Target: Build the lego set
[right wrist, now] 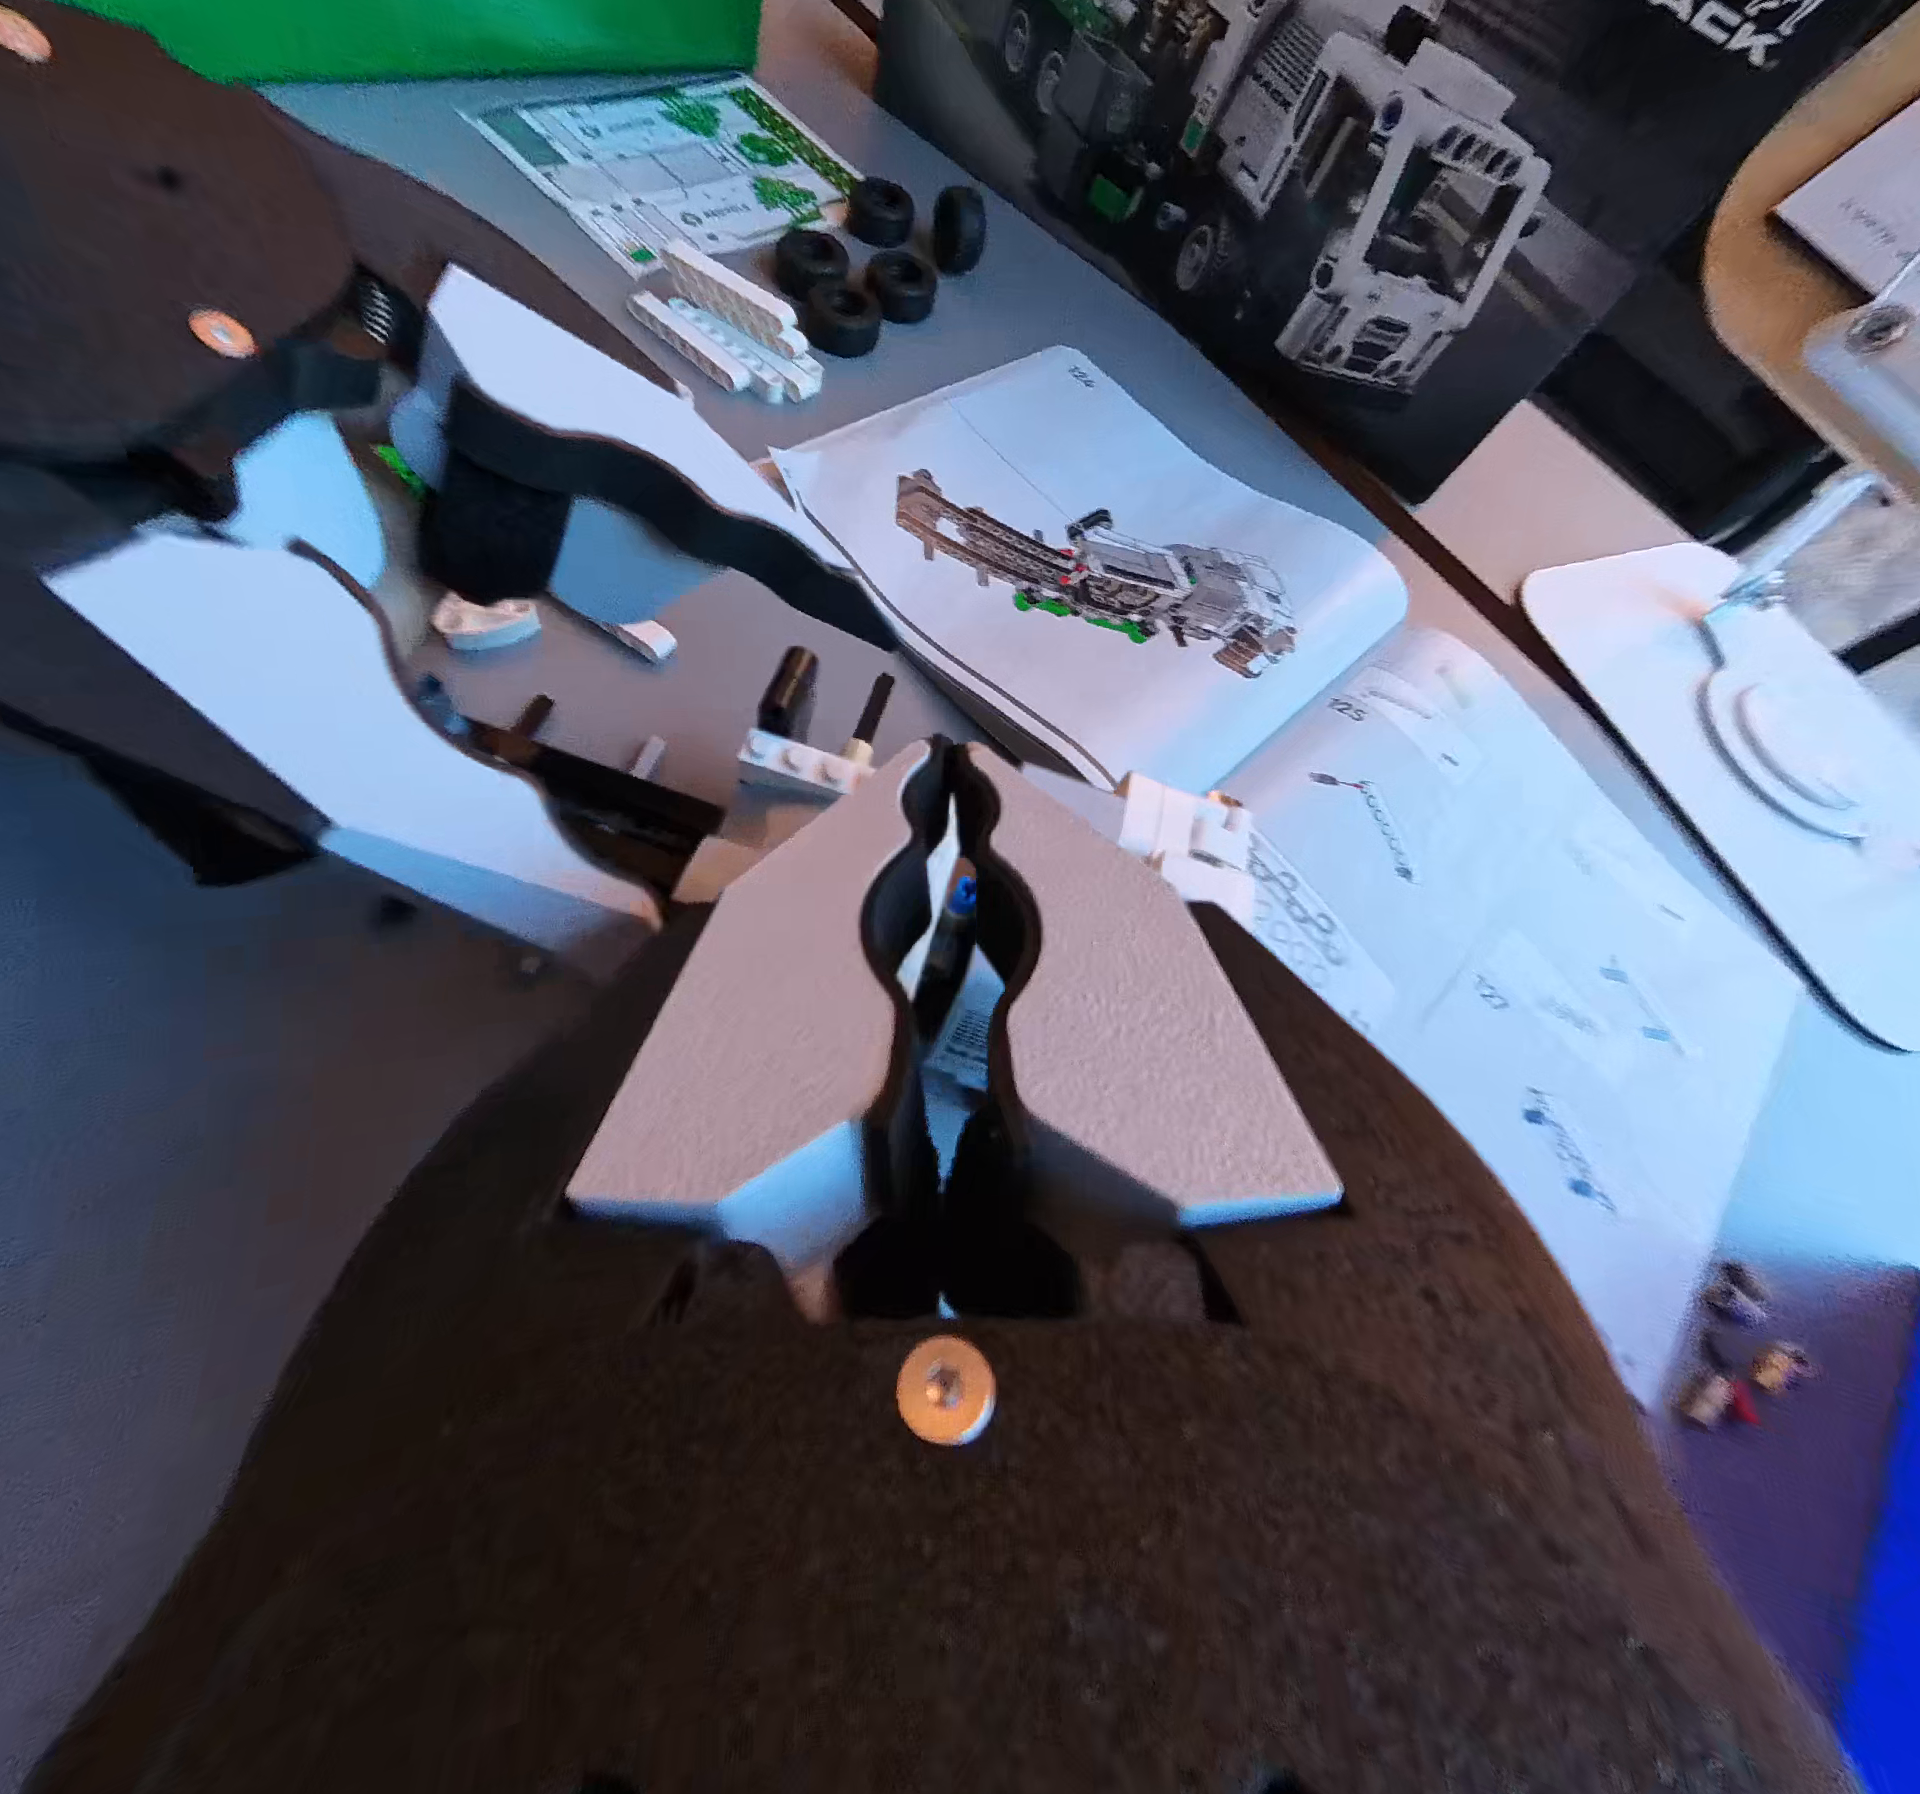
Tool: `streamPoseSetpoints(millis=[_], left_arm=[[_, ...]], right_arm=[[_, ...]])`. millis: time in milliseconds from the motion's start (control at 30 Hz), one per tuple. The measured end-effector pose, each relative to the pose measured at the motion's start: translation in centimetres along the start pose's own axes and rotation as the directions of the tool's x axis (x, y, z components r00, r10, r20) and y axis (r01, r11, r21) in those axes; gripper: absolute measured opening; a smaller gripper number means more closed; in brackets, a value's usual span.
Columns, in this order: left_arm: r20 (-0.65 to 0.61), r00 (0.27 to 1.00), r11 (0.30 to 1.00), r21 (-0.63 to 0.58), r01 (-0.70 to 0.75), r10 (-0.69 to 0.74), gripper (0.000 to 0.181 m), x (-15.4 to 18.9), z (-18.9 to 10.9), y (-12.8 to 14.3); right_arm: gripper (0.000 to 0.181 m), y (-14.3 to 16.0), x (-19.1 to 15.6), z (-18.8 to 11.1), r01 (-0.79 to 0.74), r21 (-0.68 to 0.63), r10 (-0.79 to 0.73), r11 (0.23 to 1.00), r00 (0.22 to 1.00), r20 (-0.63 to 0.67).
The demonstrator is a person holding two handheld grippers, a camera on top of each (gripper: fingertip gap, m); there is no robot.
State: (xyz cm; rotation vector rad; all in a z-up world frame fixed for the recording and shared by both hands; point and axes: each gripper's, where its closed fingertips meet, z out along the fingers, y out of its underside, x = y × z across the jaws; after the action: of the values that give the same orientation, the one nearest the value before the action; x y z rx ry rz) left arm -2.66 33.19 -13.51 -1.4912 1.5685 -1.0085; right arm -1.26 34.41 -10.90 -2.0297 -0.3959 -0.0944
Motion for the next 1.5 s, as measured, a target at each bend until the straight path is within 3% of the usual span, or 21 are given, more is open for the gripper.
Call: streamPoseSetpoints(millis=[200, 467, 733, 933, 1100, 1267, 1333, 1500], left_arm=[[-0.034, 0.999, 0.999, -0.037, 0.011, -0.012, 0.075, 0.8, 0.6, 0.3], [-0.047, 0.998, 0.999, -0.032, 0.040, -0.041, 0.076, 0.7, 0.6, 0.3], [0.019, 0.994, 0.994, 0.019, -0.110, 0.109, 0.073, 0.5, -0.1, -0.2], [0.081, 0.976, 0.971, 0.110, -0.212, 0.204, 0.066, 0.5, -1.8, -1.5], [0.067, 0.960, 0.959, 0.068, -0.276, 0.271, 0.064, 1.5, -1.4, -0.7], [0.034, 0.960, 0.959, 0.045, -0.280, 0.279, 0.055, 2.2, -0.9, -0.1], [0.031, 0.958, 0.957, 0.035, -0.287, 0.286, 0.042, 2.3, -0.9, 0.1], [0.016, 0.965, 0.965, 0.018, -0.263, 0.262, 0.040, 2.3, -0.6, 0.5]], right_arm=[[0.000, 0.5, -0.2, 0.2, -0.041, -0.014, 0.041, 0.999, 0.998, 0.050], [0.000, 0.8, -0.3, 0.5, -0.065, -0.044, 0.068, 0.997, 0.996, 0.065], [0.000, 0.8, -0.4, 0.6, -0.135, -0.131, 0.140, 0.982, 0.989, 0.035], [0.000, 1.7, -0.3, 0.4, -0.105, -0.181, 0.104, 0.978, 0.994, -0.013], [0.000, 1.6, -0.1, 0.6, -0.116, -0.158, 0.116, 0.981, 0.993, -0.008], [0.000, 1.4, -0.3, 0.8, -0.143, -0.131, 0.149, 0.981, 0.988, 0.031], [0.000, 1.3, -0.4, 0.8, -0.137, -0.113, 0.142, 0.984, 0.989, 0.036], [0.000, 0.7, -0.3, 0.0, -0.119, -0.031, 0.120, 0.992, 0.992, 0.036]])
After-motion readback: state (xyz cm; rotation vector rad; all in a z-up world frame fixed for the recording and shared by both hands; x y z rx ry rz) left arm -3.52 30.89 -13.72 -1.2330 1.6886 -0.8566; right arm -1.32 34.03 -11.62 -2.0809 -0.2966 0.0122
